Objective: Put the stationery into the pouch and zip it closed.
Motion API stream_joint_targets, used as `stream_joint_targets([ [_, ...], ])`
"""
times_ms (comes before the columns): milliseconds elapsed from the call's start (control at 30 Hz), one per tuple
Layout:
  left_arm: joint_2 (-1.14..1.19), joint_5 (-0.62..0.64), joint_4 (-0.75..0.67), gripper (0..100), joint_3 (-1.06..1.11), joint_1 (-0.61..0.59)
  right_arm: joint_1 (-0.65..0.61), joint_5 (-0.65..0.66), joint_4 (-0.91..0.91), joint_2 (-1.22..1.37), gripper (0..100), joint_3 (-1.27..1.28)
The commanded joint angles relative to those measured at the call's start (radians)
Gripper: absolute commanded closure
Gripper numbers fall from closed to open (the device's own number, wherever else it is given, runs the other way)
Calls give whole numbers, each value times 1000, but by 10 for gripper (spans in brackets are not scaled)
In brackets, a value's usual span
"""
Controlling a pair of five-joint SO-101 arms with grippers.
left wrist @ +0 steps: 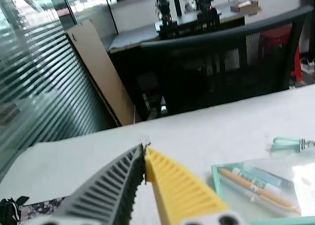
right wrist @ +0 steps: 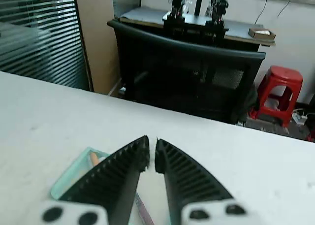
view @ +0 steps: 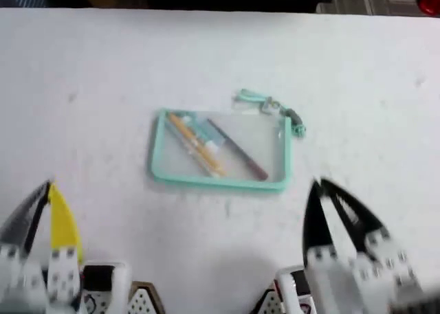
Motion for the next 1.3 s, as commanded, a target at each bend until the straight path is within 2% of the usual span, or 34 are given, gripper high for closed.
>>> stream_joint_targets([
  [0, -157, -9, 14, 971, -21, -2, -13, 20, 24, -108, 982, -23],
  [100, -268, -9, 11, 958, 12, -5, -13, 15, 25, -217, 982, 14],
  [300, -245, -9, 18, 954, 140, -2, -15, 21, 7, -245, 981, 190],
  [567, -245, -11, 5, 954, 407, -8, -7, 21, -346, -265, 981, 566],
  [667, -245, -3, -57, 954, 514, -8, -13, 21, -484, -265, 981, 772],
  [867, -245, -5, -285, 954, 825, -8, -4, 21, -765, -265, 981, 1143],
  [1167, -245, -3, -908, 954, 1427, -8, -2, 14, -1076, -260, 981, 1481],
  [1267, -242, -3, -931, 954, 1428, -8, 10, 12, -1050, -262, 981, 1479],
])
